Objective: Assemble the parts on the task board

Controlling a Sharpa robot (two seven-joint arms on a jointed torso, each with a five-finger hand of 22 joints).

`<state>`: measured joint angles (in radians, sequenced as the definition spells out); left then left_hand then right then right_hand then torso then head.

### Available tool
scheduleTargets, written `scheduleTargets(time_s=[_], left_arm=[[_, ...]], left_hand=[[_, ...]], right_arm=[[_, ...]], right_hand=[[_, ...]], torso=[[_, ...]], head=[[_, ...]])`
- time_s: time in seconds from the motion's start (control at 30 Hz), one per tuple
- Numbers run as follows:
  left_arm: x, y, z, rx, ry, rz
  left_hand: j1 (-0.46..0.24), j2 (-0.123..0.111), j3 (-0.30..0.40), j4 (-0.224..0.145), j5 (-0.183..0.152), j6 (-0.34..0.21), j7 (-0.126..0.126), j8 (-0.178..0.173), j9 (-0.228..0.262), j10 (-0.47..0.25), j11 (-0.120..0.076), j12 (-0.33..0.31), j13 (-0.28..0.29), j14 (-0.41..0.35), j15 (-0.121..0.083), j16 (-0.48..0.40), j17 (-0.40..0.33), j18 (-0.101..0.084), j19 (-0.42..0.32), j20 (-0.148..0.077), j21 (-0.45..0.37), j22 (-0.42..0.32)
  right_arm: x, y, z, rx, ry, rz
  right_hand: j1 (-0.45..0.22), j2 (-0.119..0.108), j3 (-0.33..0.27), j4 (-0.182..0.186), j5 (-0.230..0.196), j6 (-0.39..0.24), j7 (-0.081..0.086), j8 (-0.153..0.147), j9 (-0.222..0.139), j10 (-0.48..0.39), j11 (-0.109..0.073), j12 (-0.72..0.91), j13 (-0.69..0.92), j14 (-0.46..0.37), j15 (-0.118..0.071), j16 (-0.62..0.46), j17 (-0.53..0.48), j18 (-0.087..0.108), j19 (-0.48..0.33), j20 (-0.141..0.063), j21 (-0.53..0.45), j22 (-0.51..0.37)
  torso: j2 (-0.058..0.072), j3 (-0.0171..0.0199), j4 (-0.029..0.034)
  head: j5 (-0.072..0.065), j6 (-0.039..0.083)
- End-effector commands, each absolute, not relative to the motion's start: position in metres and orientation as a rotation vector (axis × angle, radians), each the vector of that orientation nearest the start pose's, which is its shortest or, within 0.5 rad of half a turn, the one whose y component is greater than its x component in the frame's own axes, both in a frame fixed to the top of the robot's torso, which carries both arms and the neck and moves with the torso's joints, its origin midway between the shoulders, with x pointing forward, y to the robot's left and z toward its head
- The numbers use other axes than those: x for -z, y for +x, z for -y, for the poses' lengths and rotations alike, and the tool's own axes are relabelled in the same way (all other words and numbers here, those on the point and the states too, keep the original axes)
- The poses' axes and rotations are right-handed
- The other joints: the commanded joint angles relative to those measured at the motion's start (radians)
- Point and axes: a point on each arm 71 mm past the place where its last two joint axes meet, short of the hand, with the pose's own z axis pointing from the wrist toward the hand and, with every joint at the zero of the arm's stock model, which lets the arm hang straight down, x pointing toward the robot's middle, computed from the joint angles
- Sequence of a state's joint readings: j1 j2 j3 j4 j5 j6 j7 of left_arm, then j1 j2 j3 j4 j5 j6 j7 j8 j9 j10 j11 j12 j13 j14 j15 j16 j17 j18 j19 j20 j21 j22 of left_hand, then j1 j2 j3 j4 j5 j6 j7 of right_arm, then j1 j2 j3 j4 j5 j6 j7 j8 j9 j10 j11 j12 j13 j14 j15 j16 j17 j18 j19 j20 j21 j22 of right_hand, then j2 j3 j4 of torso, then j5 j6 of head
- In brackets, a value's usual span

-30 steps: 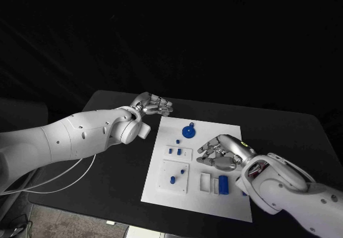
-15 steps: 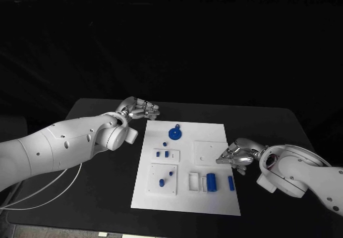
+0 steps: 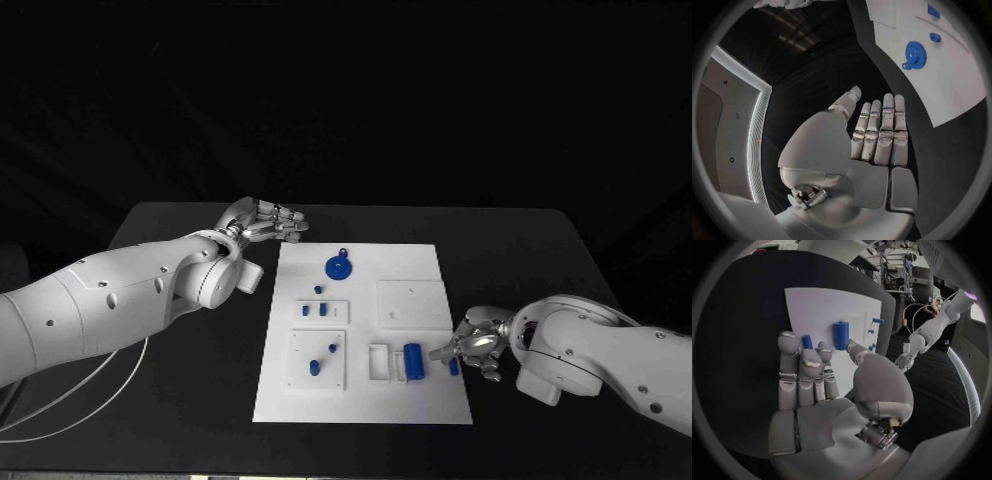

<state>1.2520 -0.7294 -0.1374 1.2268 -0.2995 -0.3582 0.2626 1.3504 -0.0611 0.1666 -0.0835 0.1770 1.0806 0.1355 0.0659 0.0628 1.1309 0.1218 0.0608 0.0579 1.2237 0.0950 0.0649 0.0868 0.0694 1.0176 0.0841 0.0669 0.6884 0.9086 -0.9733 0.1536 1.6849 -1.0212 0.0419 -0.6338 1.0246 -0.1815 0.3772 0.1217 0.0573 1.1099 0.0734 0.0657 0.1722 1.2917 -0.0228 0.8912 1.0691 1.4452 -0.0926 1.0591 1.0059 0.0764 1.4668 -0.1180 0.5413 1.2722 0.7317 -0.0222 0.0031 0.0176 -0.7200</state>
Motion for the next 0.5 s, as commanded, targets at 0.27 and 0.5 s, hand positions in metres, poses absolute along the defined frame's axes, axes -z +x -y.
scheduleTargets(time_s=[0.27,0.5], left_arm=[[0.203,0.538,-0.239,1.187,-0.862,-1.533],[0.203,0.537,-0.239,1.191,-0.863,-1.534]], left_hand=[[0.051,0.055,-0.249,0.071,-0.041,-0.010,-0.005,-0.001,0.000,-0.006,0.003,0.003,0.001,-0.009,0.007,-0.003,0.017,-0.002,0.062,0.001,0.001,-0.280],[0.052,0.058,-0.258,0.074,-0.044,-0.010,-0.004,-0.002,0.000,-0.008,0.003,0.004,0.001,-0.010,0.007,-0.003,0.018,-0.003,0.072,0.001,0.004,-0.335]], right_arm=[[0.285,0.406,0.221,-0.395,0.548,-2.418],[0.291,0.405,0.211,-0.404,0.545,-2.396]], right_hand=[[-0.019,-0.027,-0.008,0.030,-0.007,-0.025,0.005,-0.003,-0.007,0.010,0.002,0.019,0.024,0.004,0.005,0.011,0.013,-0.004,0.042,0.007,0.019,0.021],[-0.018,-0.045,-0.033,0.057,-0.009,-0.060,0.015,-0.003,-0.044,0.003,0.008,0.008,0.023,0.003,0.007,0.006,0.016,-0.002,0.042,0.008,0.017,0.029]], torso=[[0.002,-0.0015,0.0034],[0.002,-0.0014,0.0025]], head=[[-0.006,-0.005],[-0.003,-0.008]])
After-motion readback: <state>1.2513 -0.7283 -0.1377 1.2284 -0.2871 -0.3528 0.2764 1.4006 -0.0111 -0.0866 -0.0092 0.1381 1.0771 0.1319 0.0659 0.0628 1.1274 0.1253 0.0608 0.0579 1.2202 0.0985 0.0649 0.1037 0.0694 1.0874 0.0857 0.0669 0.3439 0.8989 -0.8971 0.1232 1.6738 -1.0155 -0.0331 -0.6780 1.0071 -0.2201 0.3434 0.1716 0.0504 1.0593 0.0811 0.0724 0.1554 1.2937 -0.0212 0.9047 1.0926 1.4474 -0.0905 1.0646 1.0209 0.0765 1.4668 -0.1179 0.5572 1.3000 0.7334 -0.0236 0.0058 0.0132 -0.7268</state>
